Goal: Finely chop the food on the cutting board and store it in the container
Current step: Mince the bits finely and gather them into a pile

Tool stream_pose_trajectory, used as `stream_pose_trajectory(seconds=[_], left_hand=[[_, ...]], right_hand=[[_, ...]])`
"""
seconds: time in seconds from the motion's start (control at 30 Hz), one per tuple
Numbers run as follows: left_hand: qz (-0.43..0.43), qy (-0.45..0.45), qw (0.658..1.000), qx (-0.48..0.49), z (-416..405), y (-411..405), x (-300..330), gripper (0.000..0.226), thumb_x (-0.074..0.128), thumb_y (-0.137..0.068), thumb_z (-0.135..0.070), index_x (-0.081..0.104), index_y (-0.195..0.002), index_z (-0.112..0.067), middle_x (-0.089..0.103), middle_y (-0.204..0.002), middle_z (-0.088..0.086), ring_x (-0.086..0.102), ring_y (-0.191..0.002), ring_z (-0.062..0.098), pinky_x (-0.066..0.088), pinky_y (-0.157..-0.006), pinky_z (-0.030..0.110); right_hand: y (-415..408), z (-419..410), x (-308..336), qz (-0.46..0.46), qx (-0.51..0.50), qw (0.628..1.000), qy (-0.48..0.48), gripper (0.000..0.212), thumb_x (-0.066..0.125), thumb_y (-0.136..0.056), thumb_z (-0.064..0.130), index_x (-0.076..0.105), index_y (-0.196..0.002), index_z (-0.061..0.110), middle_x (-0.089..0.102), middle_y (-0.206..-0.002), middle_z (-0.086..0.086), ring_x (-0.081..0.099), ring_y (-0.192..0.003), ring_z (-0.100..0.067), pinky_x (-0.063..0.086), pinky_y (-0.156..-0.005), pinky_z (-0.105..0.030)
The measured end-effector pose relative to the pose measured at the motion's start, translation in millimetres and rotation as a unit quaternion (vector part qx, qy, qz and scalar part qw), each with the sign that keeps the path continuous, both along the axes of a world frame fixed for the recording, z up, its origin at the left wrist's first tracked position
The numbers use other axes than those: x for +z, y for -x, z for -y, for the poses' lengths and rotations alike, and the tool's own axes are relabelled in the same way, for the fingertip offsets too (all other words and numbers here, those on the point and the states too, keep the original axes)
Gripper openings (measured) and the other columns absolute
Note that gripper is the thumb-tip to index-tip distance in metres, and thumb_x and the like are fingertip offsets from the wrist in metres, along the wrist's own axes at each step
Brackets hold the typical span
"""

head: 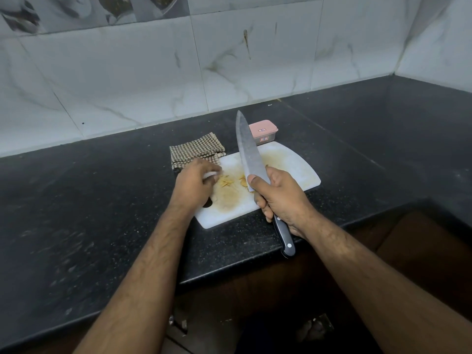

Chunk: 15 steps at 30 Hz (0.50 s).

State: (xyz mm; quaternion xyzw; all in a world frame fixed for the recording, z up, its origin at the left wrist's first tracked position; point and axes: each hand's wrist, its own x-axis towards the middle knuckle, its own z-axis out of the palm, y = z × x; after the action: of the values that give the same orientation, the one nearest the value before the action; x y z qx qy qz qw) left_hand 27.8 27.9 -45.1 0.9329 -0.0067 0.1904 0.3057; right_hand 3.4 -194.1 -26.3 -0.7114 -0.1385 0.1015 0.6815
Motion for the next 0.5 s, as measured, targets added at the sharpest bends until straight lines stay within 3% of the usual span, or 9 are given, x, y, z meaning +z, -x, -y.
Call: stream_pose_trajectory(seconds=[0.07,0.23,0.5], left_hand=[[0.003,-0.024,1.000,-0.001,-0.2,-1.9,-3.2,0.019,0.071,-0.095,-0.012,0.079,-0.110,-0.020,0.066,-0.112,-0.007,0.062,-0.107,0.015,0.053,-0.099,0.043],[0.024,-0.049,0.998,0.017,4.2,1.8,1.3,0.015,0.071,-0.094,-0.013,0.079,-0.101,-0.024,0.064,-0.099,-0.011,0.063,-0.095,0.013,0.055,-0.091,0.044],[0.036,-0.094,0.995,0.013,7.2,5.9,5.3,0.015,0.068,-0.094,-0.011,0.074,-0.097,-0.024,0.070,-0.099,-0.007,0.063,-0.097,0.017,0.052,-0.091,0.047]], right_hand=[[0.5,-0.4,0.1,0.000,-0.002,1.000,0.006,0.019,0.056,-0.102,0.031,0.061,-0.100,0.013,0.052,-0.056,-0.003,0.039,-0.035,-0.013,0.037,-0.040,-0.024],[0.1,-0.6,-0.6,0.004,-0.005,1.000,0.011,0.018,0.057,-0.102,0.032,0.062,-0.099,0.014,0.054,-0.055,-0.002,0.039,-0.035,-0.013,0.037,-0.040,-0.025],[0.9,-1.3,0.0,0.005,-0.008,1.000,0.015,0.021,0.057,-0.102,0.032,0.063,-0.103,0.012,0.053,-0.056,-0.002,0.039,-0.036,-0.013,0.037,-0.040,-0.025]])
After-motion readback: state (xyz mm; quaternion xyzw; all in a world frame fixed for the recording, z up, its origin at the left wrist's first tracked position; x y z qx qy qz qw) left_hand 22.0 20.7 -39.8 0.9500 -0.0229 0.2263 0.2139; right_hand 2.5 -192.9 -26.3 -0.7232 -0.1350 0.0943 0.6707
